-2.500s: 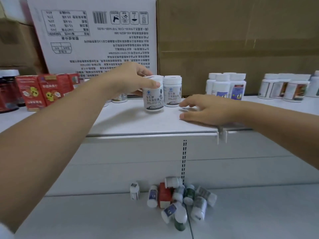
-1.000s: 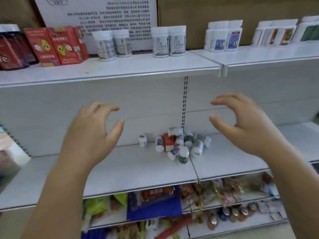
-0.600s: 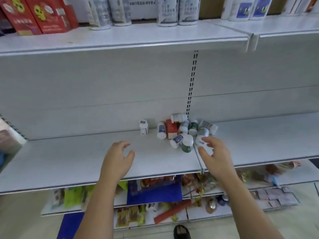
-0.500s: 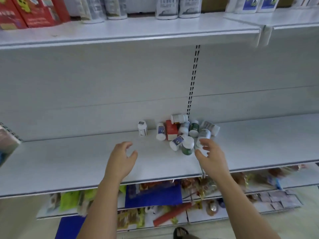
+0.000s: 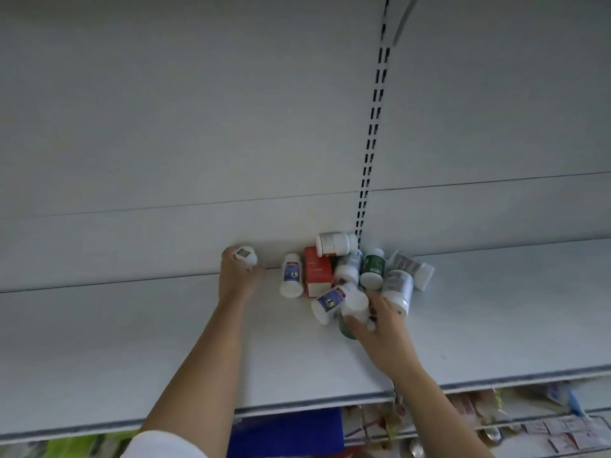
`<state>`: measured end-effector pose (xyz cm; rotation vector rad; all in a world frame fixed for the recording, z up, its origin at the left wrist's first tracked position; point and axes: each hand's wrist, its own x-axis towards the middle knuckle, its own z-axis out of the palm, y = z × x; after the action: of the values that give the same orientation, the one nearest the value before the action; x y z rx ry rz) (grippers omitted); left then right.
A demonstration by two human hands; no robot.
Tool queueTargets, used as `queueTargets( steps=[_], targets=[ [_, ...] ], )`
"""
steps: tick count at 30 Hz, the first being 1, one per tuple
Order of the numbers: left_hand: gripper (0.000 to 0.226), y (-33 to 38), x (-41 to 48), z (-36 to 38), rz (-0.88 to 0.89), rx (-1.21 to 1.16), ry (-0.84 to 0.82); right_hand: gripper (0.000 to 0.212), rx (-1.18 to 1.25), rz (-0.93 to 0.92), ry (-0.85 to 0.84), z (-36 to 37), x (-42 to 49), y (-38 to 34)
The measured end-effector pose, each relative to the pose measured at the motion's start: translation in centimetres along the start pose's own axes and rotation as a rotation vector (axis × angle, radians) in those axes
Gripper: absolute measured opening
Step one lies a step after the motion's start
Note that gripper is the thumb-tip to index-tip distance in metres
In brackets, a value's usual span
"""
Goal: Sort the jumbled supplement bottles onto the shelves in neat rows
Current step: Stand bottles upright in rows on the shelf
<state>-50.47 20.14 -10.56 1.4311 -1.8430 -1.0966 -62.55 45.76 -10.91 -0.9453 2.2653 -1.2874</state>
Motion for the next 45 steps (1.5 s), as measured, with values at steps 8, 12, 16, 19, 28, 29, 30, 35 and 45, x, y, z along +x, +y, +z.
queueTargets(
  steps=[8, 12, 16, 19, 28, 29, 30, 35, 45],
  targets=[
    [0.015, 2.7, -5.5, -1.9, -0.068, -0.535, -0.126, 0.014, 0.427, 0.028, 0.151, -2.4, -1.3, -4.6],
    [0.021, 8.1, -11.2, -5.5, -0.231, -0.838, -0.276, 0.023, 0.619, 0.080, 0.119, -4.4, -3.4, -10.5],
    [0.043, 13.4, -17.2, -10.2, -0.198, -0.986, -0.509, 0.051, 0.870, 0.150, 0.003, -6.2, -6.4, -16.9],
    [0.016, 16.1, -21.3, -12.8, -0.057, -0.936, -0.477, 0.045, 1.047, 0.165, -0.087, -7.8, -9.1, -20.1],
    [0.029, 22.3, -29.4, -17.8, 0.071, -0.886, -0.632, 0.020, 1.054, 0.042, -0.095, -13.5, -17.3, -25.7],
    [0.027, 22.9, -30.0, -17.8, 0.088, -0.878, -0.647, 0.021, 1.041, 0.015, -0.080, -14.2, -17.7, -25.9],
    [0.026, 23.5, -30.7, -17.8, 0.108, -0.873, -0.654, 0.023, 1.021, -0.003, -0.064, -14.9, -18.1, -26.3],
    [0.032, 27.4, -32.7, -17.0, 0.196, -0.870, -0.633, 0.040, 0.952, -0.125, 0.004, -19.2, -18.4, -27.3],
    [0.016, 40.0, -36.2, -9.6, 0.521, -0.745, -0.569, 0.026, 0.908, -0.330, 0.034, -33.4, -14.7, -26.1]
  ],
)
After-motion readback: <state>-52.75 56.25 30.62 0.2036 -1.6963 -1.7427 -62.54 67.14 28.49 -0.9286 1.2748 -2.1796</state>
